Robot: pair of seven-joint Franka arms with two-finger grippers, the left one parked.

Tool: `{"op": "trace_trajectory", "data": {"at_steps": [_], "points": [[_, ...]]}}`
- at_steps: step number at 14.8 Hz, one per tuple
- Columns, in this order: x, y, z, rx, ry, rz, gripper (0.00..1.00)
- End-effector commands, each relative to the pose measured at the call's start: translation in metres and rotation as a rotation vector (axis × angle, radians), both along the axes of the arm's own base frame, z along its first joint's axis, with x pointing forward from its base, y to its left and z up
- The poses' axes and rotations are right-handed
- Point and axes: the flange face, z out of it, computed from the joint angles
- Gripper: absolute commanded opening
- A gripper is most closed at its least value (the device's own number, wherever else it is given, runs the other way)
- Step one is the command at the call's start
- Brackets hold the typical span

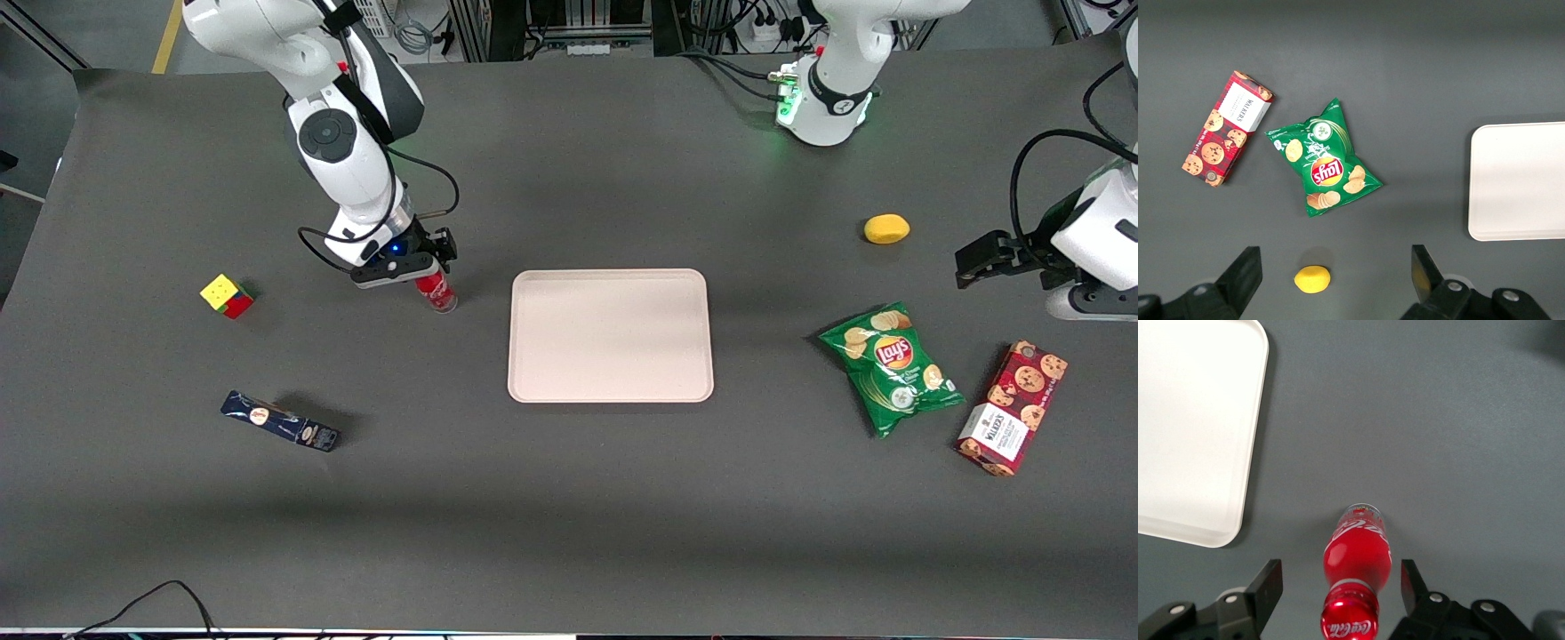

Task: Place coke bottle on tray
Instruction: 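Lower the right gripper around the bottle's neck, then close the right gripper on the bottle neck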

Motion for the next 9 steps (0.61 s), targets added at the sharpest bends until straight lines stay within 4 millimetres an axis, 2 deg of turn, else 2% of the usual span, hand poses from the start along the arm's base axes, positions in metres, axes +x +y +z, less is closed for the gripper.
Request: {"op": "trace_trajectory", "data": {"at_steps": [1,6,8,9], "points": [[0.0016,-0.0031,0.0003,-0.027,0.029,0.012,0.82],[-0.0014,-0.0058,0.0020,-0.042,0.052,0.011,0.80],[-0.0005,-0.0053,0.0040,-0.040,0.048,0.011,0.64],[0.0004,-0.0048,0.0045,-0.038,0.048,0.008,0.51]]}}
